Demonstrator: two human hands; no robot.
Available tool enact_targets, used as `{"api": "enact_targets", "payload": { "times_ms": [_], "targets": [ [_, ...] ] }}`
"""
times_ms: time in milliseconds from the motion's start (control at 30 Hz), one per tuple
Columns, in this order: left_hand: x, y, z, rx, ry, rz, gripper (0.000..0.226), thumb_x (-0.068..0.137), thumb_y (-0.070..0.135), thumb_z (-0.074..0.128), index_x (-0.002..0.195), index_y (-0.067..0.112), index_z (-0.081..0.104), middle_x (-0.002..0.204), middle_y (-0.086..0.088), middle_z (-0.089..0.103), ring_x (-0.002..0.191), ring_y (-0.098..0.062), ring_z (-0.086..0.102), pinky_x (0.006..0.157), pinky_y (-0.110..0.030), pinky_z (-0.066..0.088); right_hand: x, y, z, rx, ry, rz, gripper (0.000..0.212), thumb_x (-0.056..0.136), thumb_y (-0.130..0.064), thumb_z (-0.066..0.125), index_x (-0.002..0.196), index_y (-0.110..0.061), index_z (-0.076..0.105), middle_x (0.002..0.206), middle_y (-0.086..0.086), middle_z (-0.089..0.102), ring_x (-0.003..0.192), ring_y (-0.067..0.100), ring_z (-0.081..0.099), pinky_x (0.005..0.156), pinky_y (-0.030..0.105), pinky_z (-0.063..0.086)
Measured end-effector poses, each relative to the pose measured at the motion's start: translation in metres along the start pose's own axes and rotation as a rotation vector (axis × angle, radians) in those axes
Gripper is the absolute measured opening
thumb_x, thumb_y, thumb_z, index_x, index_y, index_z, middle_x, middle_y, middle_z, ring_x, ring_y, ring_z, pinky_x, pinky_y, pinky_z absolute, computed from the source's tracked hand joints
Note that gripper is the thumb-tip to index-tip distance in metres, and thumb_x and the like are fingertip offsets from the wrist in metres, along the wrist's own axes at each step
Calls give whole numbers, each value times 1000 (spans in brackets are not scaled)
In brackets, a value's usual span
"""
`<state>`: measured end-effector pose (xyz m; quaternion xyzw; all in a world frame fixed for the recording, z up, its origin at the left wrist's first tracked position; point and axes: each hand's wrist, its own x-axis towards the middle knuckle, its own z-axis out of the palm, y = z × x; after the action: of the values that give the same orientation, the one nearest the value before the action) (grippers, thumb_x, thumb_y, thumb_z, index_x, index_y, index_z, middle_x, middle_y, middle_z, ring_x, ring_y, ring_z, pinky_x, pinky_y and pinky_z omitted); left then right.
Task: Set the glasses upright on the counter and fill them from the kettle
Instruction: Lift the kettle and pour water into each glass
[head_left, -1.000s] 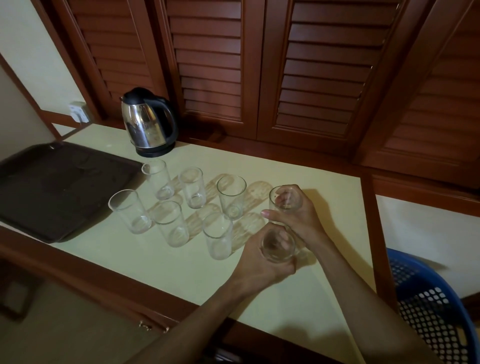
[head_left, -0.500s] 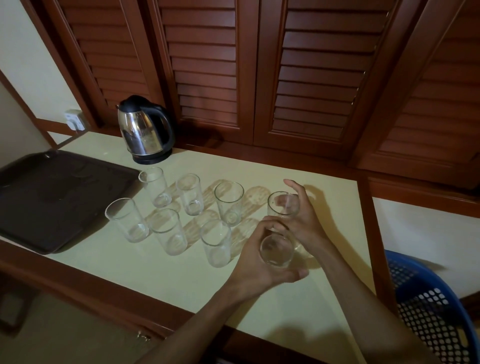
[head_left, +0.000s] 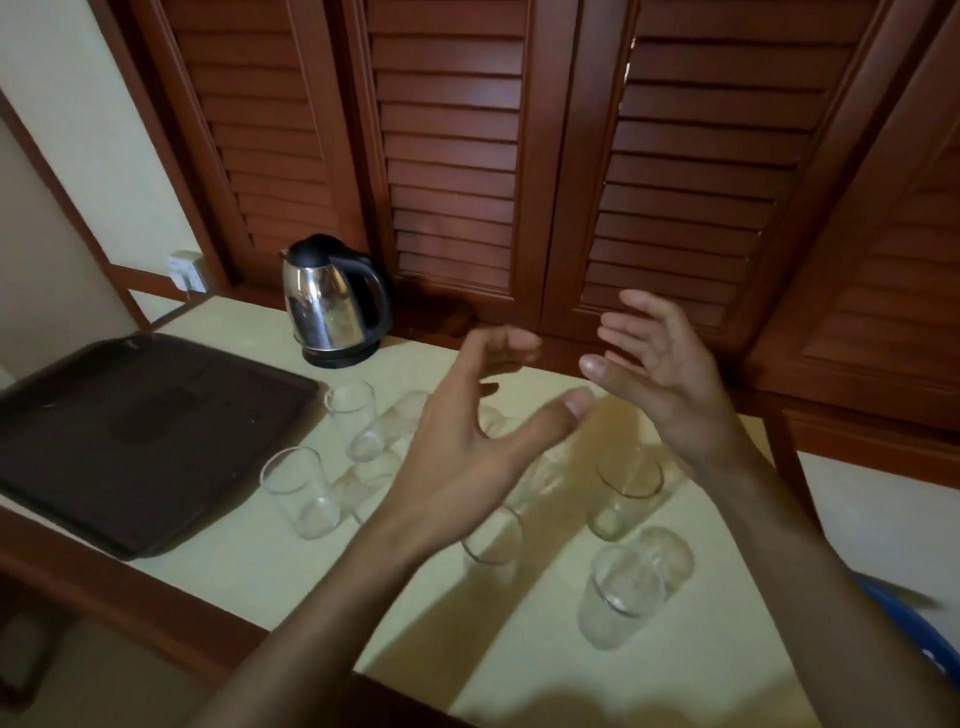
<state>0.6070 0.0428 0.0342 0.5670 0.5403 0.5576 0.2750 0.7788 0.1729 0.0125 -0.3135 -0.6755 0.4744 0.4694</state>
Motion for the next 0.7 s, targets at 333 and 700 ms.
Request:
{"api": "enact_targets", "payload": {
  "times_ms": [333,700],
  "targets": [
    [86,-54,-162,-146,144,-212,40,91,37,75,124,18,64,117,0,74,102,0,71,83,-13,51,101,-14,132,-49,-131,107,96,60,-49,94,141,-24,51,133,7,65,121,13,66,98,28,53],
    [188,-142,-294,-94,150,-311,48,86,43,78,122,17,61,116,1,69,101,-5,63,81,-23,46,214,21,263,-300,18,246,111,46,-75,82,139,-23,53,131,2,62,118,19,62,104,41,51]
  ]
}}
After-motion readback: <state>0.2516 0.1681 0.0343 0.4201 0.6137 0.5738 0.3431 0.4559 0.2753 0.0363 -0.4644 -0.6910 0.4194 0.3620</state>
